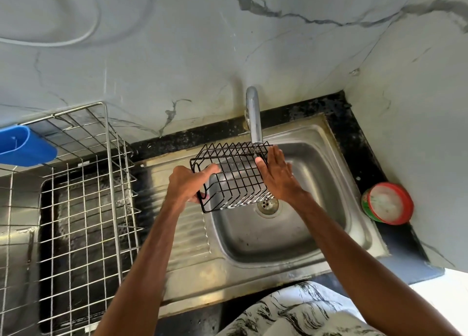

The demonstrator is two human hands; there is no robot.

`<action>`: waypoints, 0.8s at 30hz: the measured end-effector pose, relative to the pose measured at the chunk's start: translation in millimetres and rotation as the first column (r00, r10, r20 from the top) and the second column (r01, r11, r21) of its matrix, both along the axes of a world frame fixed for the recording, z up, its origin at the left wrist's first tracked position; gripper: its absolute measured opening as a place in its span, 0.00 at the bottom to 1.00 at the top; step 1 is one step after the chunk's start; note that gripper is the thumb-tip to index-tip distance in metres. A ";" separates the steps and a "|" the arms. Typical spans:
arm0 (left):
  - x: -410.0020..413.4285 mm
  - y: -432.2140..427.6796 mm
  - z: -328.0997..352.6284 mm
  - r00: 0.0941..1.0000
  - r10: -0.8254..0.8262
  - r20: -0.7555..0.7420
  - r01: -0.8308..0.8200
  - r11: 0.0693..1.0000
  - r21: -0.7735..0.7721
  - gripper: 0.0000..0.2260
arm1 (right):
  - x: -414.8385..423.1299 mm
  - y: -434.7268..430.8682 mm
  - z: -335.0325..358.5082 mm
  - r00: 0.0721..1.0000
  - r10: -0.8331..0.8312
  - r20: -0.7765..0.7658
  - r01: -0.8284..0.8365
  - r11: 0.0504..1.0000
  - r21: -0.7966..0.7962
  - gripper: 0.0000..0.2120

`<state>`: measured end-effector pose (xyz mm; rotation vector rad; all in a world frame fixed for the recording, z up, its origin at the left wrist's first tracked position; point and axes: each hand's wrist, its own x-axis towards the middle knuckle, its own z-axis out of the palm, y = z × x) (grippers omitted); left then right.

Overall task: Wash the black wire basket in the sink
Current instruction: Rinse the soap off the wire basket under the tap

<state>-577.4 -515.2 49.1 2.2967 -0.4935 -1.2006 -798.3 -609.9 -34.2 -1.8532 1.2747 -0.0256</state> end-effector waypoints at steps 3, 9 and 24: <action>-0.7 -6.6 1.6 0.998 0.033 -0.056 -0.032 0.999 0.020 0.27 | 24.5 -6.9 16.5 0.998 0.058 0.039 -0.055 0.995 -0.084 0.37; 2.3 -55.8 18.4 0.998 -0.038 -0.049 0.039 0.999 0.006 0.30 | 59.4 -8.6 57.1 0.966 0.222 0.132 -0.178 0.943 -0.281 0.35; -17.4 -104.3 29.8 0.952 -0.236 -0.193 0.265 0.954 0.140 0.36 | 43.7 55.2 55.6 0.996 0.080 0.041 -0.054 0.896 -0.441 0.38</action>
